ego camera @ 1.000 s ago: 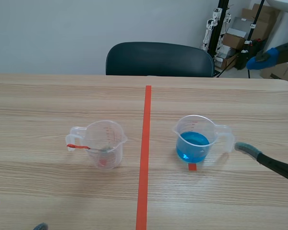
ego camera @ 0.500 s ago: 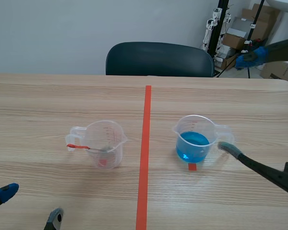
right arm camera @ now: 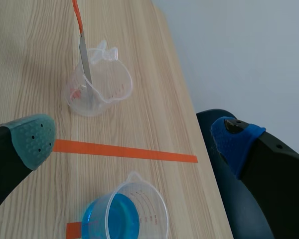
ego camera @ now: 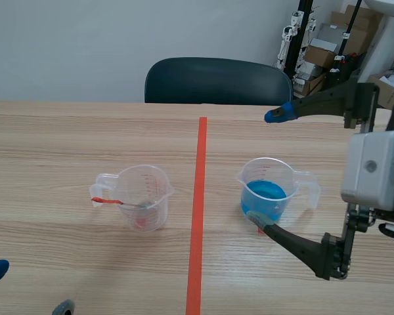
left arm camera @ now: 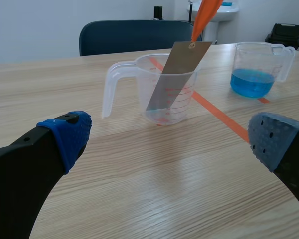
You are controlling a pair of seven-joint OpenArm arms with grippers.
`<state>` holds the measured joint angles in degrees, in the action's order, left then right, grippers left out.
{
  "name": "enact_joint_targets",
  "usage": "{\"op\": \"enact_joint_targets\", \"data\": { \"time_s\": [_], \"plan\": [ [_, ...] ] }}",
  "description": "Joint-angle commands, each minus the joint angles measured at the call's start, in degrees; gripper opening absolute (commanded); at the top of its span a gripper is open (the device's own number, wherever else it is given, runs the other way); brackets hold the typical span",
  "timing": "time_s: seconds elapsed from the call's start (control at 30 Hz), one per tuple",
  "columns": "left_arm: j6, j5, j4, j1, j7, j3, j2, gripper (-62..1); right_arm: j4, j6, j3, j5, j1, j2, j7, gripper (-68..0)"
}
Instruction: Do the redox reaction experiment. lift the metal plate out of the left beaker
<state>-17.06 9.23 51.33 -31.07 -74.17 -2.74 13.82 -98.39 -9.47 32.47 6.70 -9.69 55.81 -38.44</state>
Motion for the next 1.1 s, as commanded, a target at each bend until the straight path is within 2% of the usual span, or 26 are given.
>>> {"op": "enact_joint_targets", "data": {
  "time_s": [0.0, 0.07, 0.13, 0.37, 0.57, 1.07],
  "plan": [
    [-0.17, 0.66, -0.81, -0.17, -2.38, -0.22, 0.28, 1.4, 0.87, -0.09, 1.03, -0.04, 2.34, -0.9, 0.26, 0.4],
    [0.17, 1.79, -2.6, -0.17, -4.55, -0.22, -0.07, 1.4, 2.62, -0.94, 3.58, 0.46, 4.87, -2.49, 0.9, 0.4],
    [2.1, 2.67, -4.37, -0.11, -6.25, -0.22, -0.61, 1.4, 4.26, -1.14, 6.03, 0.57, 7.23, -3.98, 1.6, 0.4],
    [4.11, 2.51, -11.06, 3.34, -7.58, -0.22, -1.62, 1.4, 9.84, -2.62, 12.46, 0.68, 14.64, -9.31, 2.73, 0.4],
    [5.03, 2.4, -12.37, 4.46, -11.43, -0.22, -1.6, 1.4, 14.69, -3.06, 17.33, 1.05, 20.09, -13.64, 2.8, 0.4],
    [5.9, 2.4, -12.26, 8.11, -8.07, -0.28, -1.57, 1.4, 22.23, -3.06, 28.3, 1.73, 29.86, -22.77, 4.94, 0.4]
  ]
}}
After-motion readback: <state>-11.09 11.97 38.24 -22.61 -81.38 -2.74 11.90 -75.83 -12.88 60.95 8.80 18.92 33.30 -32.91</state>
